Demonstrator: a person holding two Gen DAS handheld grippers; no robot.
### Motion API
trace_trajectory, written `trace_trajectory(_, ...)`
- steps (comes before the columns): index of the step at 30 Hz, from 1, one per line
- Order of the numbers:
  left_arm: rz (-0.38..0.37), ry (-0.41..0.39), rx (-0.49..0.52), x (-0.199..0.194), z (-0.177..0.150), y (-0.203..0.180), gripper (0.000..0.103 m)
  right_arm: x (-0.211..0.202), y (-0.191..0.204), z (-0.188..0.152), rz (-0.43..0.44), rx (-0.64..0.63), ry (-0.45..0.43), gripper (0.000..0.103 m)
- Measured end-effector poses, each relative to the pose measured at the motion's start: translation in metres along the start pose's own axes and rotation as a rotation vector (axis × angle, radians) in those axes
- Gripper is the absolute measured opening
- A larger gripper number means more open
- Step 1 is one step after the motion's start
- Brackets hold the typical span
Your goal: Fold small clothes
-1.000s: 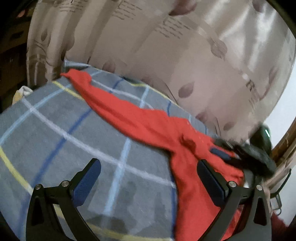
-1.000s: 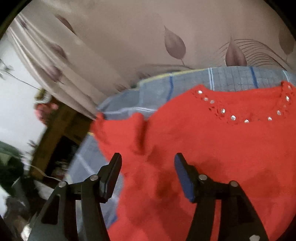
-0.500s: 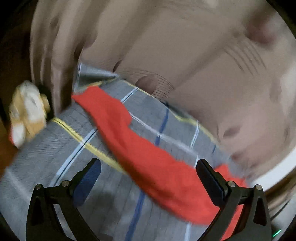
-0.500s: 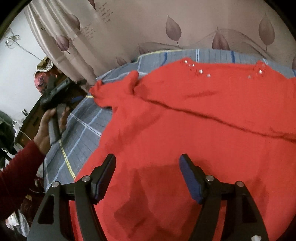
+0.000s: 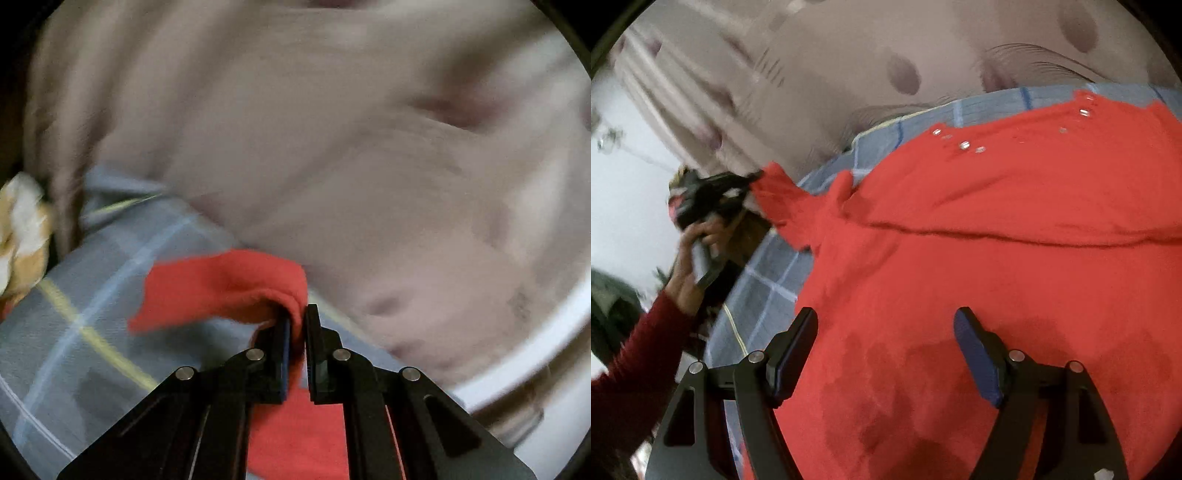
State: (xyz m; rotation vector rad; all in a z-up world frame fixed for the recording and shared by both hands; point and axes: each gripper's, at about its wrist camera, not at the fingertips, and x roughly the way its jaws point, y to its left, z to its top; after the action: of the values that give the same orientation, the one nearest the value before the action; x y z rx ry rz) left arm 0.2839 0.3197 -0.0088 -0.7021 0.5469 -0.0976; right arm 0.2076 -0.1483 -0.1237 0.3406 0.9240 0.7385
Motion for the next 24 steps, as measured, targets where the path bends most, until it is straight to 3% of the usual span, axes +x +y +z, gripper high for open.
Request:
trace_trajectory(5,-0.202,0.065,0.251,0.006,-0.036,-0.159,0.007,-0.026,-0.012,0.0,0.026,0.067,-0.059,0.074)
trace_trajectory(9,-0.309,0.166,0.373,0.043,-0.088,-0.25,0.007,-0.052,-0.025,-0.002,0.001,0.083,-0.092,0.074)
trace_trajectory(14,-0.346,0.345,0.486,0.117,-0.177,-0.31,0.009,-0.084,-0.056,-0.01,-0.019,0.146,-0.127,0.074)
trace_trajectory(18,-0.32,0.447,0.672,0.151,-0.252,-0.331,0.03,-0.105,-0.078,-0.016,-0.038,0.186,-0.153,0.074)
trace_trajectory(20,-0.31,0.465,0.712,0.15,-0.265,-0.329,0.056,-0.114,-0.09,-0.016,-0.046,0.213,-0.167,0.075)
trace_trajectory(21,-0.304,0.438,0.715,0.143,-0.264,-0.323,0.062,-0.117,-0.094,-0.015,-0.045,0.224,-0.174,0.076)
trace_trajectory(23,-0.274,0.351,0.673,0.125,-0.253,-0.309,0.09,-0.125,-0.104,-0.011,-0.051,0.244,-0.194,0.076)
trace_trajectory(24,-0.273,0.317,0.644,0.117,-0.246,-0.3,0.092,-0.127,-0.106,-0.007,-0.059,0.248,-0.203,0.076)
